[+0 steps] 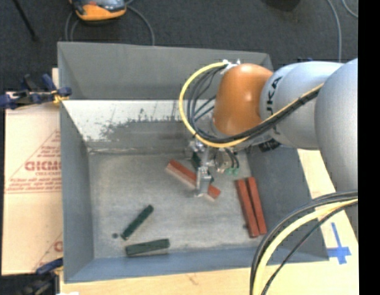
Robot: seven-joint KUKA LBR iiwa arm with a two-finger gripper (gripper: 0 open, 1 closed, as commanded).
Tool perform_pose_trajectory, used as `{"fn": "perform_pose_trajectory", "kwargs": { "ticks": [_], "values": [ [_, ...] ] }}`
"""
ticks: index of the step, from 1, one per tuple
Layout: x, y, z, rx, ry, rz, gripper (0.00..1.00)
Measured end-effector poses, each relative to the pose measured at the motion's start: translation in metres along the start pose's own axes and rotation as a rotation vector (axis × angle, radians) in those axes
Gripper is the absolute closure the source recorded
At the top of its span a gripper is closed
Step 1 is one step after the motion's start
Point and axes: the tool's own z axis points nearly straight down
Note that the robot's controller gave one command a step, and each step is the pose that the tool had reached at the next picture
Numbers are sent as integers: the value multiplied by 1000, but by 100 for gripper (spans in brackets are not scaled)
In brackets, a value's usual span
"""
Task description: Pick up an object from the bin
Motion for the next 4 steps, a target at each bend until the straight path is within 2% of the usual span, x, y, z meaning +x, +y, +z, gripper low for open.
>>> {"fn": "perform_pose_trajectory", "kwargs": {
  "ticks": [1,2,3,4],
  "values": [
    [0,0,0,0,0,0,0],
    [-11,8,23,0,-3,-114,100],
    [-11,8,23,0,-3,-114,100],
    [-14,-3,-25,-1,7,-158,100]
  ]
}}
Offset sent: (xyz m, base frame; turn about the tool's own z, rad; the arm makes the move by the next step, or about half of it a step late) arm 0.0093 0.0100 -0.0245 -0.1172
